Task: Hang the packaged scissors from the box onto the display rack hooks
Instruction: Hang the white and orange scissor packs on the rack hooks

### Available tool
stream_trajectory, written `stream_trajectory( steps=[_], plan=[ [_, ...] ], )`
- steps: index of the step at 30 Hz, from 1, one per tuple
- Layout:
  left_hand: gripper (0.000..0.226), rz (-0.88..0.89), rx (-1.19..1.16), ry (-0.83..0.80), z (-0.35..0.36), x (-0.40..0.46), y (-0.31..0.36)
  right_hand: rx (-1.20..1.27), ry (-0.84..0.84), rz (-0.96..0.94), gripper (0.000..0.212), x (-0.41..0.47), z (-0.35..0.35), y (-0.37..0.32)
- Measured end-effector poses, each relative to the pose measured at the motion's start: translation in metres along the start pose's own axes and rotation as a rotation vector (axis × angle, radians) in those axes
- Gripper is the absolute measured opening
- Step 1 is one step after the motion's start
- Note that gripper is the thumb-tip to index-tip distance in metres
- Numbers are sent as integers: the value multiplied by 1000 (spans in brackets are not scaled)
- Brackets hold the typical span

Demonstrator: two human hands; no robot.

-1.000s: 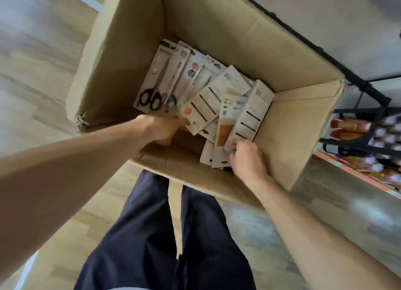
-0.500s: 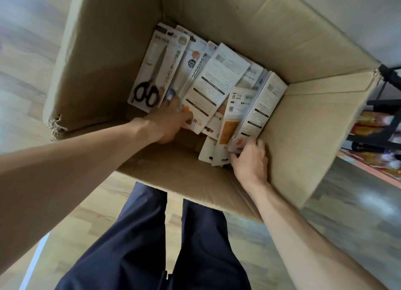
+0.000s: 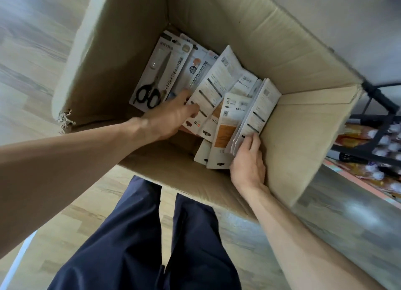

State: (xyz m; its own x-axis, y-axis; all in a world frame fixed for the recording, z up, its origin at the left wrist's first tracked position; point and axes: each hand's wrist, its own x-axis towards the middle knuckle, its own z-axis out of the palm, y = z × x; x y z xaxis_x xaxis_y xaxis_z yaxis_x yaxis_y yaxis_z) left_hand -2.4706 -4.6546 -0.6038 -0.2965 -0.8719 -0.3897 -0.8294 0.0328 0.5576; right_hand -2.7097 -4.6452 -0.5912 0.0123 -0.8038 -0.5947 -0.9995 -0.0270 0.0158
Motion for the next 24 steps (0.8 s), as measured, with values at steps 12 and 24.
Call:
stream_trajectory(
  steps=[12, 24],
  plan=[
    [12, -26, -115, 426, -117, -38, 38, 77, 93, 42, 22, -49, -149, 14],
    [7, -14, -136, 619, -252, -149, 124, 288, 475, -164, 10, -149, -307, -2]
  ],
)
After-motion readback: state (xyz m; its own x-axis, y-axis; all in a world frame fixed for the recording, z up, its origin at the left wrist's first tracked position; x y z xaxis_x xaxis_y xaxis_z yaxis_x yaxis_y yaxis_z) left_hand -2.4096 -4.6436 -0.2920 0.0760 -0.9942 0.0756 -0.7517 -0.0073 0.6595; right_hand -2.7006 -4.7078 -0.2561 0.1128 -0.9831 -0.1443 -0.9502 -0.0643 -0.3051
